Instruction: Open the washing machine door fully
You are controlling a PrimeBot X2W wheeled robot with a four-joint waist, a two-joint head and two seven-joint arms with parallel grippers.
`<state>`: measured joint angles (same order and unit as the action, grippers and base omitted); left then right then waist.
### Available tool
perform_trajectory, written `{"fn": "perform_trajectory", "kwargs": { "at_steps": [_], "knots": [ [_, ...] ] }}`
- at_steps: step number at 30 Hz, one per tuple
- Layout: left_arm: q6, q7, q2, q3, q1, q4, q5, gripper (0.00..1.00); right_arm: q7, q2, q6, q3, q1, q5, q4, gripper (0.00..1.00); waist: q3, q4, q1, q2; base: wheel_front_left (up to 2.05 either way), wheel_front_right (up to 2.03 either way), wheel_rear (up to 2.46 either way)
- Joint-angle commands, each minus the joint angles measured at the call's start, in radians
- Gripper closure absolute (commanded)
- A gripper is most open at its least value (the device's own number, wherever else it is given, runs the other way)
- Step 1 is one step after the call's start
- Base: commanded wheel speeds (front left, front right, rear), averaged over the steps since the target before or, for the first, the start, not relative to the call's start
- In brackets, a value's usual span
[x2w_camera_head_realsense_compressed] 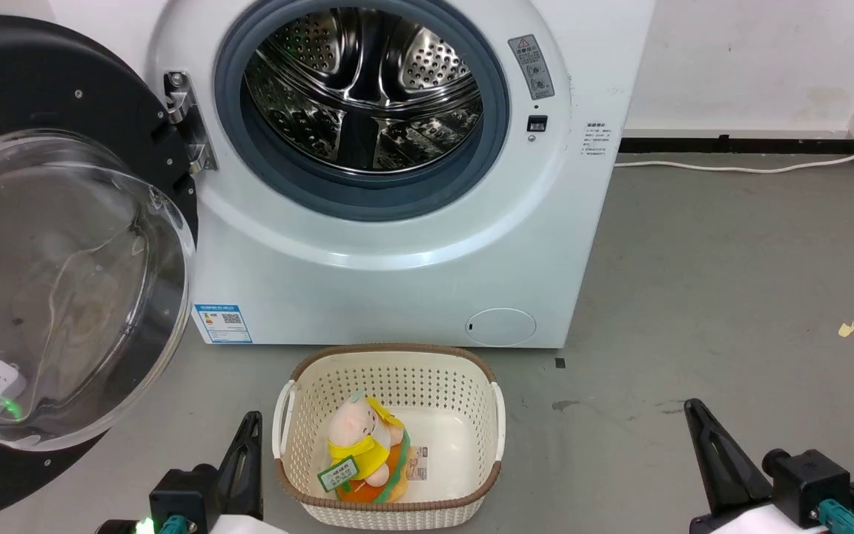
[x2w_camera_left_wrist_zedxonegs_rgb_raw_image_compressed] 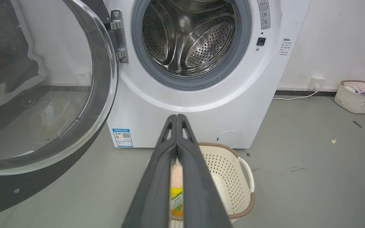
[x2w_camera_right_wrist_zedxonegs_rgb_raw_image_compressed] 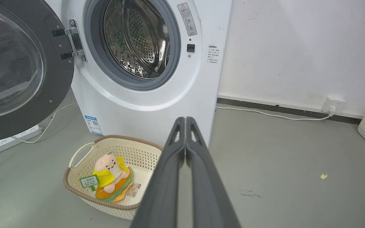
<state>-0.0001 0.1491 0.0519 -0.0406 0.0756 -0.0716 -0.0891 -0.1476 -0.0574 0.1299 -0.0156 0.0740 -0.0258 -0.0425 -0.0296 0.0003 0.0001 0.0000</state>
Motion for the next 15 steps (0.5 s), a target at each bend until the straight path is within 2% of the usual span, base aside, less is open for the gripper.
{"fn": "perform_trajectory", "kwargs": {
  "at_steps": [1,15],
  "knots": [
    [0.000,-0.009,0.000,0.006,-0.021,0.007,0.011,1.00,0.007,0.003,0.000,0.002,-0.012,0.006,0.009,1.00,0.001,0.000,0.0000,0.0000,0.00,0.00,0.00],
    [0.000,-0.044,0.000,0.015,-0.034,0.023,0.030,1.00,0.042,0.004,0.000,0.005,-0.028,0.011,0.017,1.00,0.008,0.000,-0.0001,0.0000,0.00,0.00,0.00]
  ]
}}
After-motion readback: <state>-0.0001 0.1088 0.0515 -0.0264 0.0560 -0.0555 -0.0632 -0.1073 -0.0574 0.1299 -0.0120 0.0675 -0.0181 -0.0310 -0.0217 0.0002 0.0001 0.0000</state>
